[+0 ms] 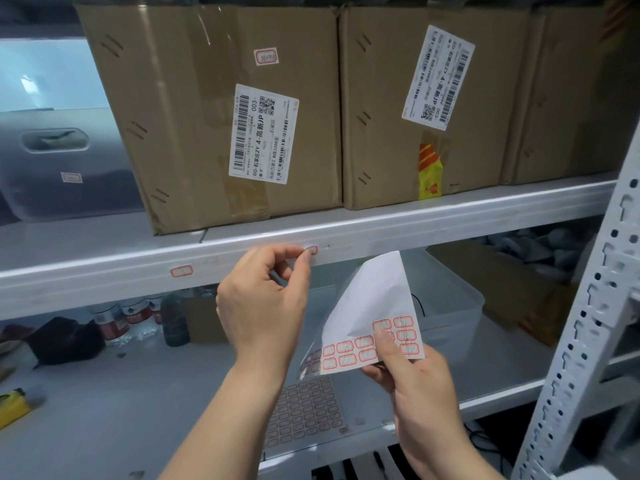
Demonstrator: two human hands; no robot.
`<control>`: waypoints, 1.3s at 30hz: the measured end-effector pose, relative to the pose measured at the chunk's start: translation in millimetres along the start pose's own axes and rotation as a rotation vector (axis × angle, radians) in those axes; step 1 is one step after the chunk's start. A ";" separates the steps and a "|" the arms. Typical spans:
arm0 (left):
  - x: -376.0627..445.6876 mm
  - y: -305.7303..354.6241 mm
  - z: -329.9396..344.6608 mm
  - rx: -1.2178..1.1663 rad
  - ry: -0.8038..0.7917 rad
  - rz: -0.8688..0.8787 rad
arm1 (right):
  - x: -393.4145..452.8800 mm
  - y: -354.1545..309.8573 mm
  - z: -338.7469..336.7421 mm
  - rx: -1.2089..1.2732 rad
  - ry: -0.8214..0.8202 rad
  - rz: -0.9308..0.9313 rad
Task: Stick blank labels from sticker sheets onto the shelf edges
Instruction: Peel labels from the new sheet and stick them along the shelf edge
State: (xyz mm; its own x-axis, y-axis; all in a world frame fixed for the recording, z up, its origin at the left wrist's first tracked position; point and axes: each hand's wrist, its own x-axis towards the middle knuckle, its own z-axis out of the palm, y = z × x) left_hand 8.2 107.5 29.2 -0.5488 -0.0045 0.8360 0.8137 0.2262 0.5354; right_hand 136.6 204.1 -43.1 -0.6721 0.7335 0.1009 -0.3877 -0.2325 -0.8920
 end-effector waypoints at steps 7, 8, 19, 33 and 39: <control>-2.5 -0.4 2.1 0.011 0.035 0.031 | 0.2 -2.2 -5.3 0.000 -0.012 0.001; -2.3 -0.9 2.0 0.004 0.046 0.031 | -0.1 -2.8 -5.6 0.001 -0.015 -0.001; -17.7 2.8 0.7 0.058 0.088 0.206 | -3.1 -10.3 -9.6 0.036 -0.026 -0.031; -68.1 21.3 11.0 -0.079 -0.254 0.268 | 1.0 -15.6 -19.9 0.144 -0.027 -0.085; -67.4 19.6 9.8 -0.085 -0.286 0.229 | 5.0 -16.0 -25.3 0.159 -0.127 -0.073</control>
State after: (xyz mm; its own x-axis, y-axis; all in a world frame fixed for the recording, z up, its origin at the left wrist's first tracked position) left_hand 59.3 121.8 -17.8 -0.3723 0.3115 0.8743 0.9280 0.1084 0.3566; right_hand 155.4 227.7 -39.5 -0.7086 0.6684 0.2261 -0.5262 -0.2871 -0.8004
